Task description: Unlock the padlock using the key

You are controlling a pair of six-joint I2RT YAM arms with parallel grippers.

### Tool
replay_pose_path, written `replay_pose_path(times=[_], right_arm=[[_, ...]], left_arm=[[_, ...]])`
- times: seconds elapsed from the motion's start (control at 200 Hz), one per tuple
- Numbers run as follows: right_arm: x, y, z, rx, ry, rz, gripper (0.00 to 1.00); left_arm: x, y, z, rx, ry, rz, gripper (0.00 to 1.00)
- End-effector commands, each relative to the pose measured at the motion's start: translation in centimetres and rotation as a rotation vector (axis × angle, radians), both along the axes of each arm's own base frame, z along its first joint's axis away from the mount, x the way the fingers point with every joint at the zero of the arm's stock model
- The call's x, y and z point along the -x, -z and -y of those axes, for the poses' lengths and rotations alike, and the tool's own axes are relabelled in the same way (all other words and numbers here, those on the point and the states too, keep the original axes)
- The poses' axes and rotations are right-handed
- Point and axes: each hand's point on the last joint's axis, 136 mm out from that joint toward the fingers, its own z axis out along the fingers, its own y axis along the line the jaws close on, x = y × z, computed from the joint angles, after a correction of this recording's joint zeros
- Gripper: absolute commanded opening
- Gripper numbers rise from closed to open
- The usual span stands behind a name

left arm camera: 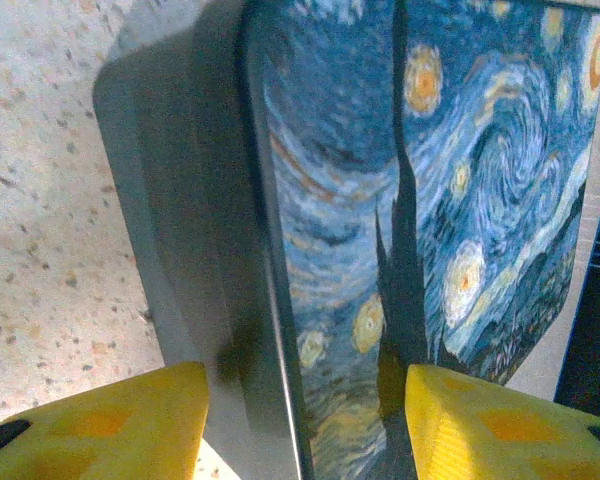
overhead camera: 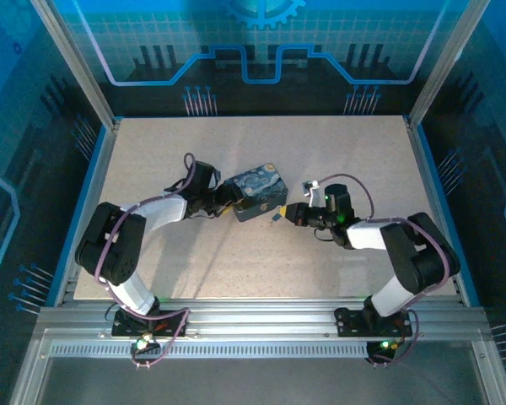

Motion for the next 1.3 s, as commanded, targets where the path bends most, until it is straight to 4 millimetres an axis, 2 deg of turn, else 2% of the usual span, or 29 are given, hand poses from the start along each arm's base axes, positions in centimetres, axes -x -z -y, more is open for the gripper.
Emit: replay_pose_path(times=[0.0, 0.17, 0.395, 0.74, 0.885, 1.025, 1.196, 1.296], right_arm=[[0.9, -0.2, 0.6, 0.065, -0.032, 0.007, 0.0], [2.2, -1.4, 0.8, 0.104, -0.058, -0.001, 0.0], [4.9, -2.0, 2.0, 0.189, -0.065, -0.041, 0.0], [8.4, -1.5, 3.2, 0.372, -0.119, -0.134, 0.0], [9.3, -1.6, 3.3, 0.409, -0.145, -0.146, 0.0], [9.7, -1.6, 3.5, 0.43, -0.154, -0.149, 0.0], [10.1, -1.5, 3.7, 0.453, -0.164, -0.158, 0.0], [10.3, -1.5, 3.7, 0.471, -0.176, -0.167, 0.0]], left_arm=[[-1.0, 0.7, -1.2, -0.051, -0.005, -0.021, 0.56], [-3.2, 0.6, -1.5, -0.064, -0.009, -0.005, 0.59], [-5.9, 0.6, -0.9, -0.051, 0.001, 0.008, 0.59], [-9.4, 0.6, -0.2, -0.06, 0.031, 0.032, 0.6], [-10.0, 0.6, -0.1, -0.063, 0.036, 0.042, 0.62], [-10.1, -0.2, -0.4, -0.071, 0.03, 0.068, 0.66], [-9.6, -1.8, -1.3, -0.103, 0.017, 0.117, 0.77], [-9.2, -2.8, -2.1, -0.113, -0.002, 0.144, 0.87]])
